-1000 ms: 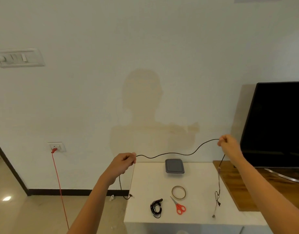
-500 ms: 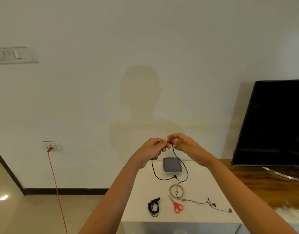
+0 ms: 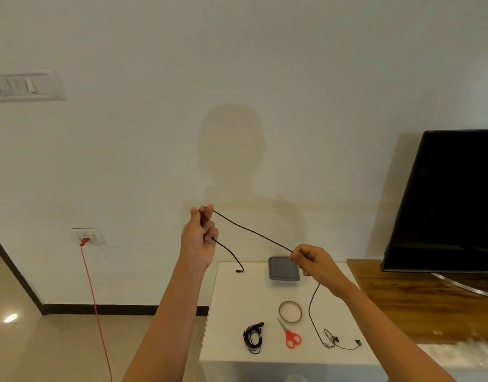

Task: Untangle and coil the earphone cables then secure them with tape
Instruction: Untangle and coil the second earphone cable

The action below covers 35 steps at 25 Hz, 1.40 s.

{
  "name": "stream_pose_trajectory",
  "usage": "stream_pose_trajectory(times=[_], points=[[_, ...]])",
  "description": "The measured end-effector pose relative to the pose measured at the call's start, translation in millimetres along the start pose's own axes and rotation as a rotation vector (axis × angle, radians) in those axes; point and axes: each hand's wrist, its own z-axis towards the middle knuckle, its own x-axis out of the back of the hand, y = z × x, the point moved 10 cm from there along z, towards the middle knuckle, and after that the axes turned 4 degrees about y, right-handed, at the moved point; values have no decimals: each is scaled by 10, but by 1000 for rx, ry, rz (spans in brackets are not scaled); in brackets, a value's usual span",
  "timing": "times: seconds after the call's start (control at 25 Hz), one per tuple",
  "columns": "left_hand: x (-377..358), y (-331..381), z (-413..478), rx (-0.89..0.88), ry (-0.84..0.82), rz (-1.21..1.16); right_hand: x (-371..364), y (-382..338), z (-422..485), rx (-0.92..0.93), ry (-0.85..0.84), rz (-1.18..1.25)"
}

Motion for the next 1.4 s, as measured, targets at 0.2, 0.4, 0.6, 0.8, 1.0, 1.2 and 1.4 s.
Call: stream_pose_trajectory(times=[0.2,0.4,0.6,0.8,1.0,1.2,1.4], points=[[-451,-282,-253,-146,-365,735,-216,-745,57,293,-31,-336],[-592,-680,-424,-101,-527,1296,-253,-1262,94,428,-51,-424],[-544,-370,-304,-215,-472,1510,-327,-1115,-43,240,-172,-123],[-90,121,-60,73,-105,711,-176,-600,-48,76,-196,127],[109,539,72,103,-48,-36,-159,68,-126,-63,-146,93],[-205,101,-96,-5,-153,437,-168,-320,-37,13,-9,66],[-512,-597,-387,-33,-517,826,-328,-927,46,111,-47,-166]])
